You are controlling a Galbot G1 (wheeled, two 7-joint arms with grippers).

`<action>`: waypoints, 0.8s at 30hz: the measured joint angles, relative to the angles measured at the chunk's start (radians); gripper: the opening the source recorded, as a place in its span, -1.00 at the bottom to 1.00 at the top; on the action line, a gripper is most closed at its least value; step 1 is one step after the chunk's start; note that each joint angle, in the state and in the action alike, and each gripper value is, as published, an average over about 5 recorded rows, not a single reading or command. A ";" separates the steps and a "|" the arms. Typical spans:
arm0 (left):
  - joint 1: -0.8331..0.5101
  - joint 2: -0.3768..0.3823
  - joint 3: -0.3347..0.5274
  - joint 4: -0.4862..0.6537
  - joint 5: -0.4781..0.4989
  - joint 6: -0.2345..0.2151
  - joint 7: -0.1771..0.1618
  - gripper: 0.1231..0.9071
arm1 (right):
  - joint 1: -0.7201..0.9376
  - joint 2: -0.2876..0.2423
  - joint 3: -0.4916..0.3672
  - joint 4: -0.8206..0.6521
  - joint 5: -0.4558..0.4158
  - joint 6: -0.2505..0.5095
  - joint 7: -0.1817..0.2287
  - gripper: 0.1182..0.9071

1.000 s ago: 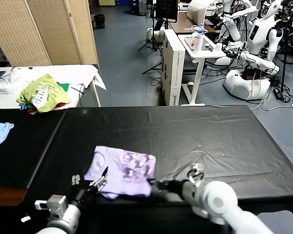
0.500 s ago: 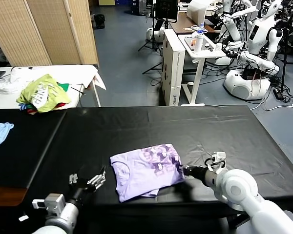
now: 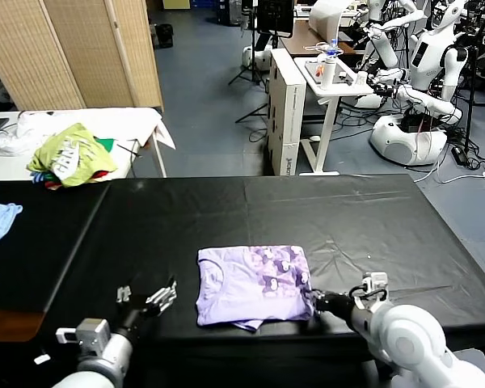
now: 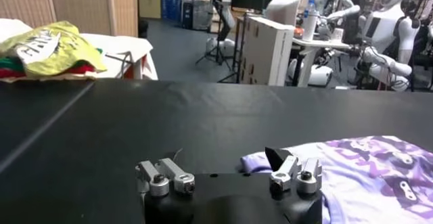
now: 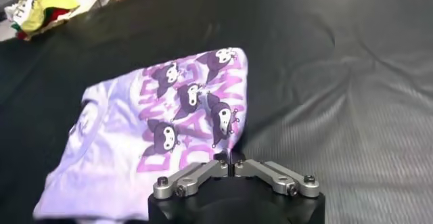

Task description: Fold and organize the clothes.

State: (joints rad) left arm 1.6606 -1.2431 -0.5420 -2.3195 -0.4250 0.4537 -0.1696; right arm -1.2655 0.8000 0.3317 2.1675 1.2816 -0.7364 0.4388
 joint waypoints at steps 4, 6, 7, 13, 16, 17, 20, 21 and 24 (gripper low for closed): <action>0.000 -0.003 0.003 0.000 0.000 0.001 0.000 1.00 | -0.016 0.000 0.031 0.035 -0.064 0.000 0.001 0.34; 0.003 -0.003 0.002 -0.001 0.000 0.001 0.000 1.00 | -0.017 0.005 0.041 0.046 -0.101 0.012 -0.013 0.66; 0.004 -0.003 0.000 -0.001 0.000 0.001 0.000 1.00 | -0.016 0.009 0.044 0.048 -0.122 0.025 -0.024 0.76; -0.003 -0.014 0.003 0.004 0.001 0.000 0.000 1.00 | 0.016 0.057 0.011 0.003 -0.312 0.143 -0.113 0.99; -0.005 -0.023 0.007 0.007 0.004 -0.001 -0.001 1.00 | 0.021 0.074 -0.021 -0.037 -0.437 0.164 -0.155 1.00; -0.003 -0.026 0.008 0.007 0.005 -0.001 -0.001 1.00 | 0.019 0.076 -0.029 -0.049 -0.480 0.162 -0.169 1.00; 0.005 -0.030 0.005 0.006 0.008 -0.003 -0.001 1.00 | 0.007 0.077 -0.050 -0.080 -0.600 0.148 -0.209 1.00; 0.006 -0.031 0.003 0.005 0.008 -0.004 -0.001 1.00 | 0.002 0.078 -0.056 -0.087 -0.635 0.144 -0.221 1.00; 0.004 -0.031 0.001 0.005 0.006 -0.005 -0.001 1.00 | -0.012 0.080 -0.067 -0.098 -0.711 0.146 -0.239 1.00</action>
State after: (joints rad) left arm 1.6648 -1.2740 -0.5407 -2.3148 -0.4191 0.4486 -0.1707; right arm -1.2776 0.8805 0.2651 2.0698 0.5709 -0.5908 0.1997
